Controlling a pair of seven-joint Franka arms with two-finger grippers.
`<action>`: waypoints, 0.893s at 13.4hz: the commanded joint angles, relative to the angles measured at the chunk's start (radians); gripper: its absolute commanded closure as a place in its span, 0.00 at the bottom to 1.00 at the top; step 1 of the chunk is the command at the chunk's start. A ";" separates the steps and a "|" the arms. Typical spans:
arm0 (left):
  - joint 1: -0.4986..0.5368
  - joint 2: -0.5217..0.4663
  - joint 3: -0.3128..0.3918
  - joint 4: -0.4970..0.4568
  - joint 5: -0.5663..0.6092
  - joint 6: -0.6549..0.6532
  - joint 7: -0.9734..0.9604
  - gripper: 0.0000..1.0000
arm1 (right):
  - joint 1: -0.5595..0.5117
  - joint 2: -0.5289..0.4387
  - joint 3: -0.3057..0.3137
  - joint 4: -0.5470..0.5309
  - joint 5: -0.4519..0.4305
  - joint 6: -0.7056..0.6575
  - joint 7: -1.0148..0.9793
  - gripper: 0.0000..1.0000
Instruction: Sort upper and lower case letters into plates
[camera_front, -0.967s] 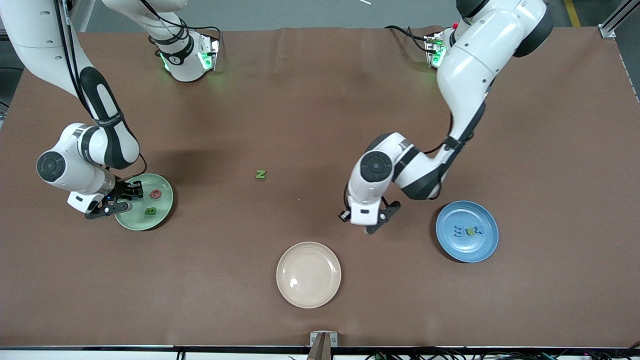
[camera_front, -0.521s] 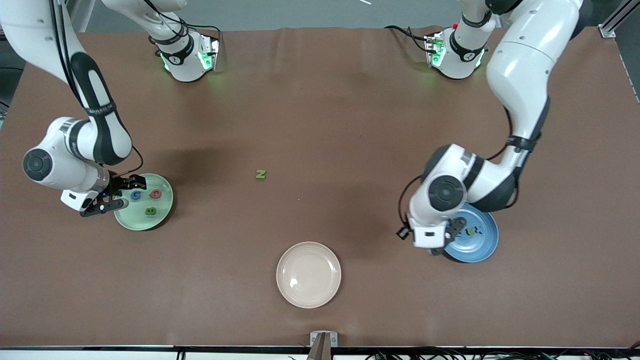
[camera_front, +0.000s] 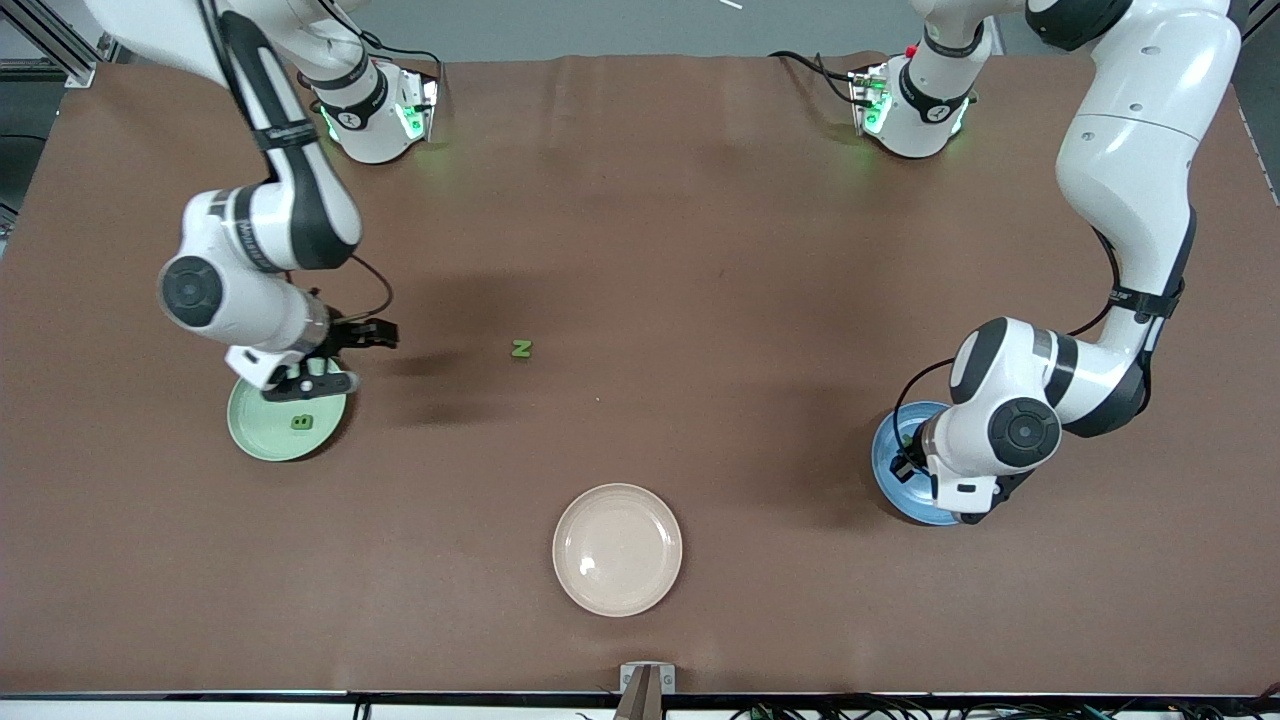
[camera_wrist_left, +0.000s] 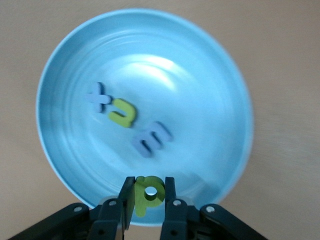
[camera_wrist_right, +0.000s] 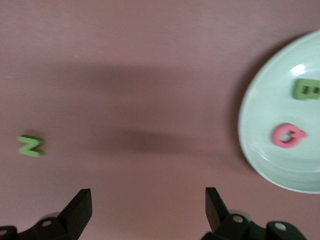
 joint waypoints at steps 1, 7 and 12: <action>0.047 -0.058 -0.006 -0.092 0.035 -0.004 0.010 0.96 | 0.100 0.028 -0.011 -0.019 0.027 0.111 0.076 0.00; 0.067 -0.122 -0.009 -0.108 0.026 -0.035 0.013 0.01 | 0.298 0.156 -0.011 -0.011 0.027 0.298 0.352 0.00; 0.067 -0.226 -0.035 -0.013 -0.042 -0.153 0.019 0.00 | 0.405 0.266 -0.011 -0.008 0.027 0.433 0.492 0.03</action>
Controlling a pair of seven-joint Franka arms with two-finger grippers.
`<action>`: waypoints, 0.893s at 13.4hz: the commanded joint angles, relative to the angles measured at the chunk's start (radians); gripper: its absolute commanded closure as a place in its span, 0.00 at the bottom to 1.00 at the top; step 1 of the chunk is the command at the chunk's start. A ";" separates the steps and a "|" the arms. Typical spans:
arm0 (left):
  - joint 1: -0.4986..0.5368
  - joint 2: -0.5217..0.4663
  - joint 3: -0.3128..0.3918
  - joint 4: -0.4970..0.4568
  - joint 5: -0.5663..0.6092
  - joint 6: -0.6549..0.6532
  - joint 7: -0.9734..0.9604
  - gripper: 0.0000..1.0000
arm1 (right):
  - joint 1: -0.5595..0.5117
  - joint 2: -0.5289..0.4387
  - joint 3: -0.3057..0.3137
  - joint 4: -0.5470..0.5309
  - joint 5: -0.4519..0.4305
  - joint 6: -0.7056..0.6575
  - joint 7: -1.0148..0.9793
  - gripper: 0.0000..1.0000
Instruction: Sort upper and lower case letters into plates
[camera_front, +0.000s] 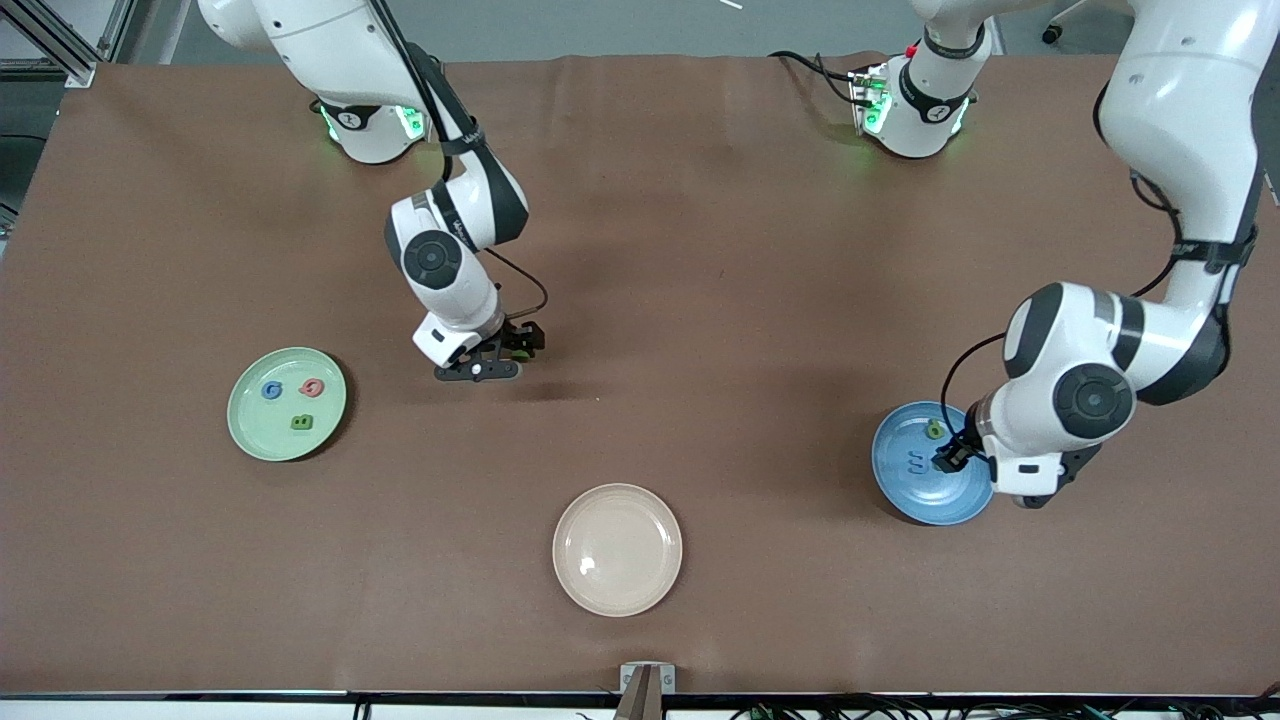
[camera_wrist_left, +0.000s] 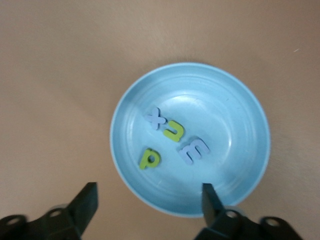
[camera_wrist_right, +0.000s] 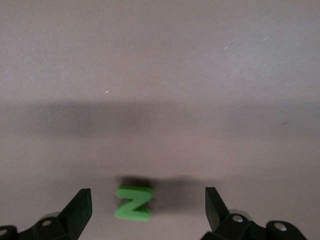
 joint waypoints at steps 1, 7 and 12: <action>0.011 -0.056 -0.024 0.085 -0.058 -0.130 0.022 0.00 | 0.065 0.036 -0.014 0.006 0.016 0.036 0.061 0.09; 0.039 -0.280 -0.050 0.165 -0.147 -0.319 0.327 0.00 | 0.060 0.036 -0.014 -0.001 0.016 0.027 0.060 0.67; 0.131 -0.400 -0.049 0.195 -0.202 -0.452 0.692 0.00 | 0.046 -0.025 -0.027 0.006 0.013 -0.075 0.042 0.87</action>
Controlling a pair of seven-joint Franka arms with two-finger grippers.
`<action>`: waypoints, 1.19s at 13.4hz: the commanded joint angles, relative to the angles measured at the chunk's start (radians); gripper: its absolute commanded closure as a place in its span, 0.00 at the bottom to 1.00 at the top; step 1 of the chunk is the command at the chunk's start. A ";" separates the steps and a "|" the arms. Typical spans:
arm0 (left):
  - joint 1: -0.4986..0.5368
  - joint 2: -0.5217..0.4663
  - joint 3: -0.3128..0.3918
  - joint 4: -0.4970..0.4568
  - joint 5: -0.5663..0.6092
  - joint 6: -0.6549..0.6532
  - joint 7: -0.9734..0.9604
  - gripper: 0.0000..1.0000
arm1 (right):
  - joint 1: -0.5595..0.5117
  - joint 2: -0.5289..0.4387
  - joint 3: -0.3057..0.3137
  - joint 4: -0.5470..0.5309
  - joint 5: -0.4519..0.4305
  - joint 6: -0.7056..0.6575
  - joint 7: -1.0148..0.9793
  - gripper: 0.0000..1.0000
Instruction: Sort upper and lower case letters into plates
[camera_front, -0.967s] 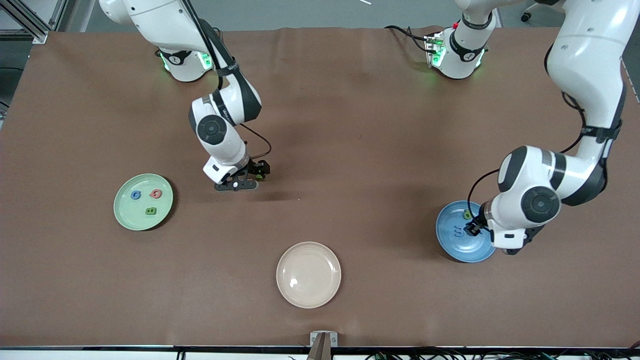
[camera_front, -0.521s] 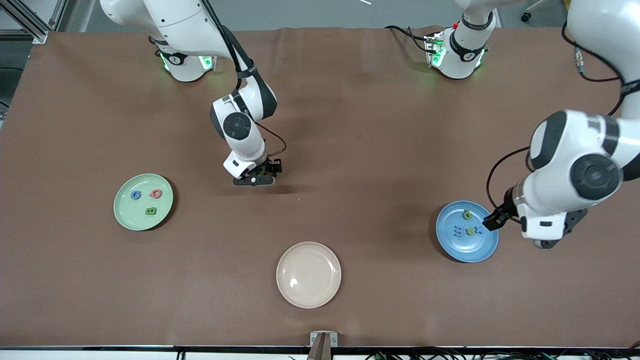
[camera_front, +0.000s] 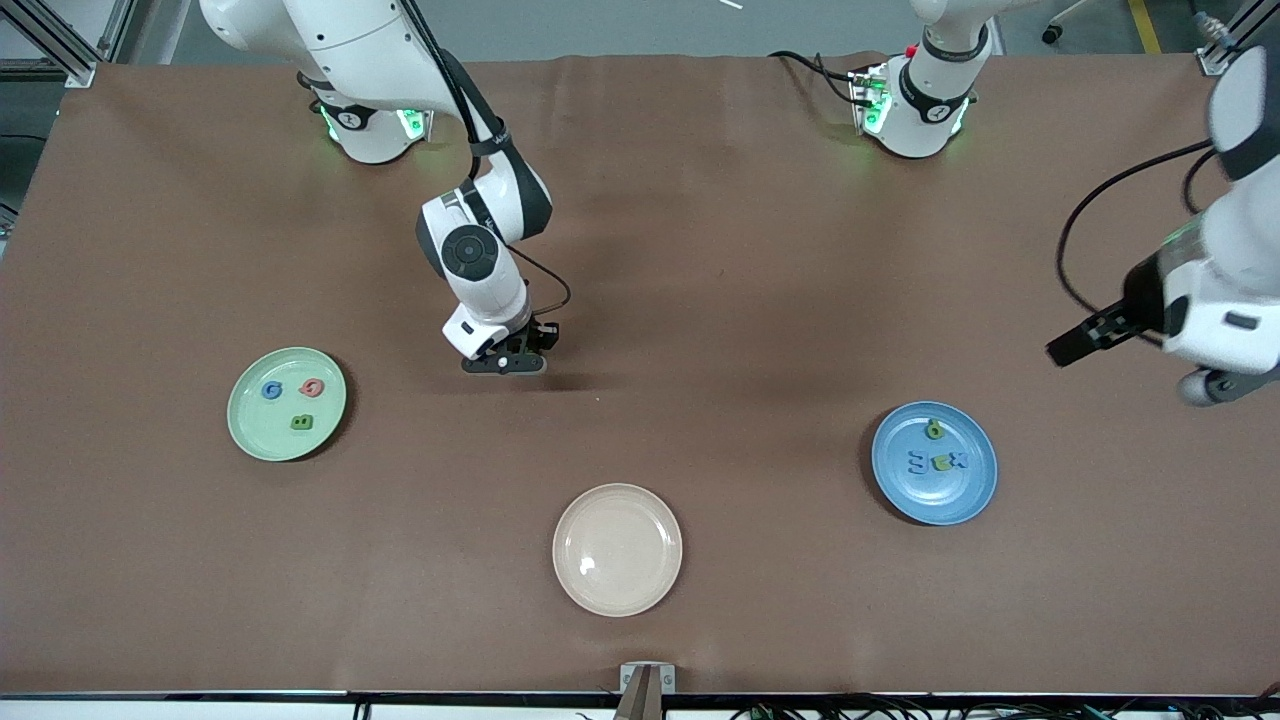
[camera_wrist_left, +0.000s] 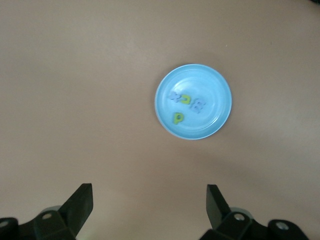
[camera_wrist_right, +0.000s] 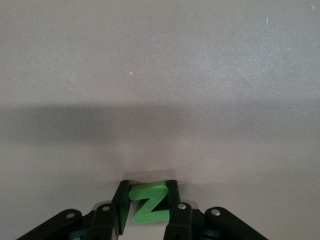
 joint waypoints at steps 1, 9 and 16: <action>0.014 -0.080 0.001 0.010 -0.018 -0.062 0.192 0.00 | -0.030 -0.090 -0.038 0.000 0.004 -0.143 -0.033 0.87; -0.197 -0.237 0.314 -0.130 -0.156 -0.095 0.398 0.00 | -0.193 -0.136 -0.379 0.144 0.001 -0.408 -0.755 0.87; -0.228 -0.330 0.322 -0.260 -0.175 0.003 0.402 0.00 | -0.372 0.020 -0.371 0.171 0.021 -0.266 -0.969 0.86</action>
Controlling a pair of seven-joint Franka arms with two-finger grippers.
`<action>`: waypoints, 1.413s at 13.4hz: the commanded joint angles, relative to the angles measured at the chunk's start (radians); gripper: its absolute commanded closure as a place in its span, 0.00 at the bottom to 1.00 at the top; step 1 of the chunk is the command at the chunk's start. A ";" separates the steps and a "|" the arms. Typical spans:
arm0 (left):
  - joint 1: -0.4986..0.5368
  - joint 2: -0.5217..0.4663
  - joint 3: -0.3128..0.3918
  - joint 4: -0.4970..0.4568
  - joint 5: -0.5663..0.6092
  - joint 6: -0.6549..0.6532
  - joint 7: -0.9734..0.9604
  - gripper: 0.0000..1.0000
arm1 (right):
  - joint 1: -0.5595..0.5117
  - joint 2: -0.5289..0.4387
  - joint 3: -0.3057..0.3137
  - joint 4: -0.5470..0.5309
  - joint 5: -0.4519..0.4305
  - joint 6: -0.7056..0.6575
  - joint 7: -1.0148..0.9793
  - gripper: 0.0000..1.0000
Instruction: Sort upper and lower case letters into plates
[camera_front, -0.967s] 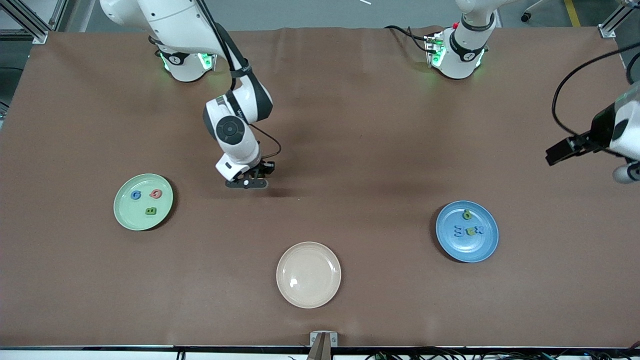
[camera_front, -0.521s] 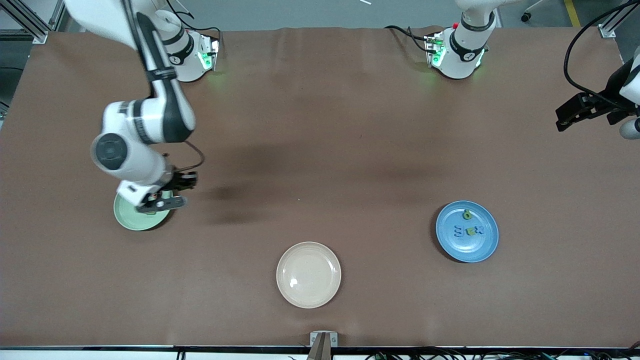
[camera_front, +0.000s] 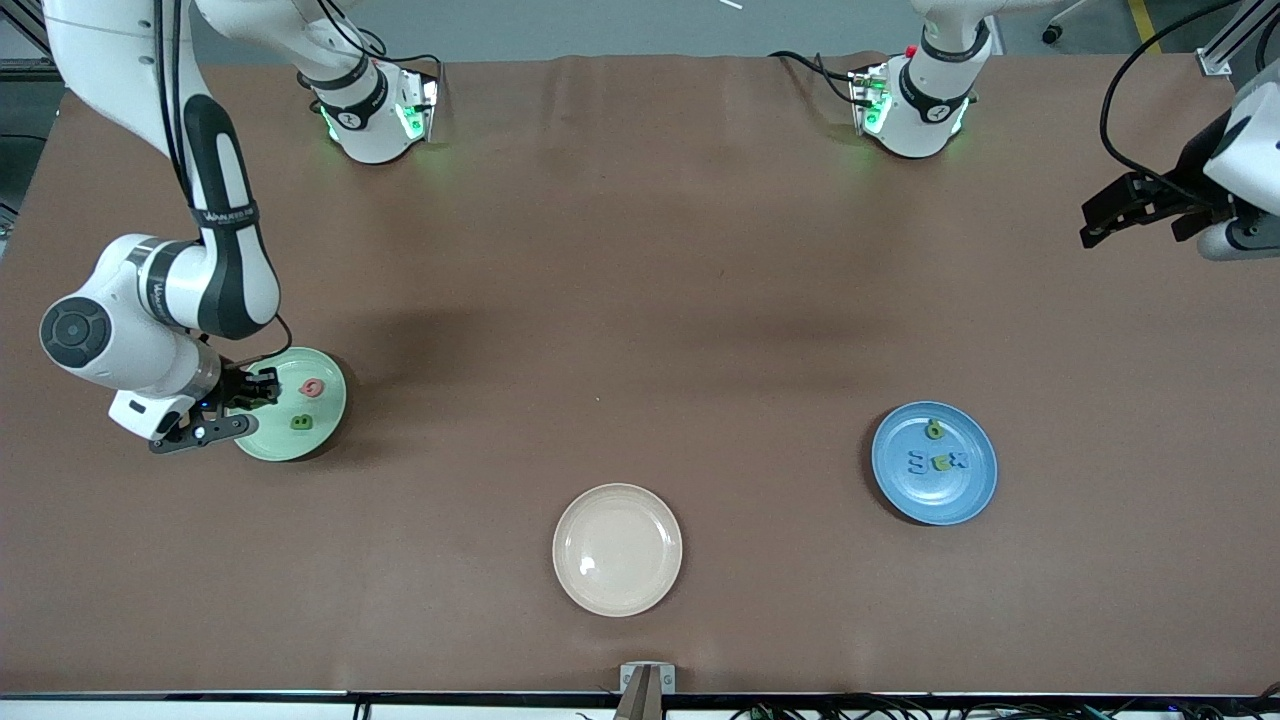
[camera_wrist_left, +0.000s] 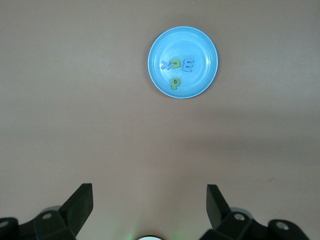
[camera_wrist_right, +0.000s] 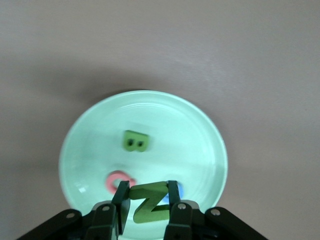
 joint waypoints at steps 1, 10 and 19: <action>0.000 -0.029 0.009 -0.030 -0.023 0.018 0.013 0.00 | -0.050 0.082 0.040 0.050 0.030 0.024 -0.023 0.86; 0.006 -0.015 0.010 -0.030 -0.015 0.041 0.006 0.00 | -0.245 0.163 0.217 0.105 0.055 0.053 -0.089 0.85; 0.009 0.000 0.012 -0.030 -0.010 0.069 0.007 0.00 | -0.223 0.131 0.217 0.104 0.056 0.015 -0.067 0.00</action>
